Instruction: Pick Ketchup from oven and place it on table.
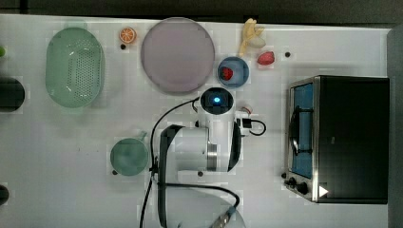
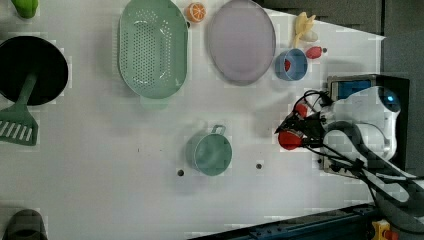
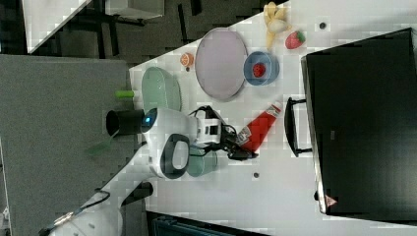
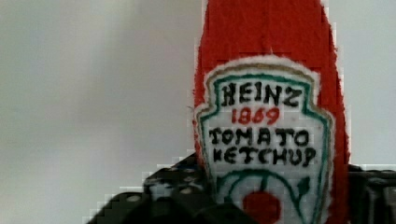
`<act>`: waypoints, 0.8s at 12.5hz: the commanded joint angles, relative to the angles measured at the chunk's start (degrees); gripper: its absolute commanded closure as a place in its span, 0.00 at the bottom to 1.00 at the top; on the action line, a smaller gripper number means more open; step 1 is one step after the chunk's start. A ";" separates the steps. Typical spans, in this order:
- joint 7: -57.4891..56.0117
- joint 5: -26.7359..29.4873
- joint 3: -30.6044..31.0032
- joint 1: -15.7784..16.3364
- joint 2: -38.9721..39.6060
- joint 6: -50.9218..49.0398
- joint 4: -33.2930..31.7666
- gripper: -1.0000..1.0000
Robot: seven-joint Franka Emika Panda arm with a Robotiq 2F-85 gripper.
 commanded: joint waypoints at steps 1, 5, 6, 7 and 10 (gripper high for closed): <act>1.58 0.81 0.47 0.50 -1.04 5.63 1.84 0.02; 1.66 0.81 0.29 0.47 -2.94 5.49 2.92 0.00; 1.67 0.81 0.03 0.43 -5.05 3.89 3.85 0.00; 1.66 0.81 -0.40 0.42 -7.63 1.18 5.19 0.00; 1.66 0.74 -1.48 0.36 -15.53 -9.71 11.82 0.00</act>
